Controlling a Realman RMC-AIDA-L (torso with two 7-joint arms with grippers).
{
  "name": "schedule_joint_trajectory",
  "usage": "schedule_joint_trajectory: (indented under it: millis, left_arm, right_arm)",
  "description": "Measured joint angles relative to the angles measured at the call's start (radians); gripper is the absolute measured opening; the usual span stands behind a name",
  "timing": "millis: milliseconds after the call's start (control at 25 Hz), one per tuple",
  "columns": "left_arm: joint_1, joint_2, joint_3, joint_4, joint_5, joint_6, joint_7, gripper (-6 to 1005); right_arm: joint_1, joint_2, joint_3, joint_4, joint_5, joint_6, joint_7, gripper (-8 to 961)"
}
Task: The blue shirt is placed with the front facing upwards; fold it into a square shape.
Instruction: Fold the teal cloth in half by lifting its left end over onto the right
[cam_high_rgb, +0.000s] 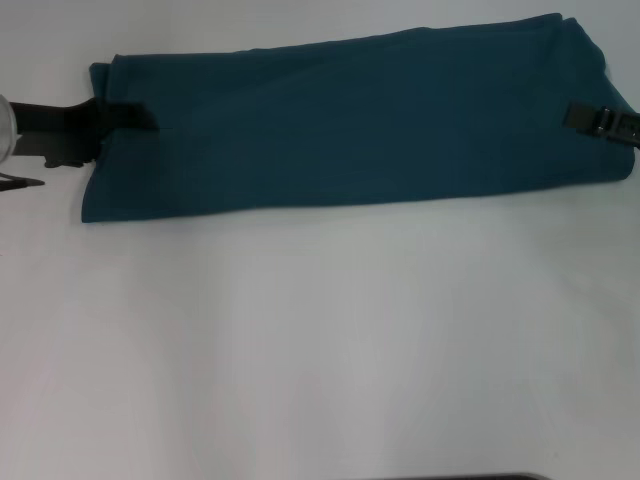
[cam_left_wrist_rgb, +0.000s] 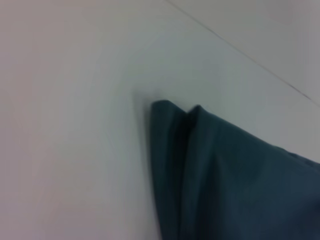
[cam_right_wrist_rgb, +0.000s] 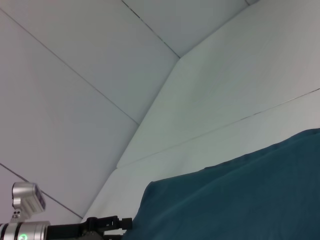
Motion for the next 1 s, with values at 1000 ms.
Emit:
schedule_joint_trajectory:
  millis: [1000]
  left_arm:
    - [0.033, -0.013, -0.004, -0.064, 0.031, -0.019, -0.037, 835]
  right_arm:
    - [-0.005, 0.000, 0.000, 0.002, 0.003, -0.001, 0.002, 828]
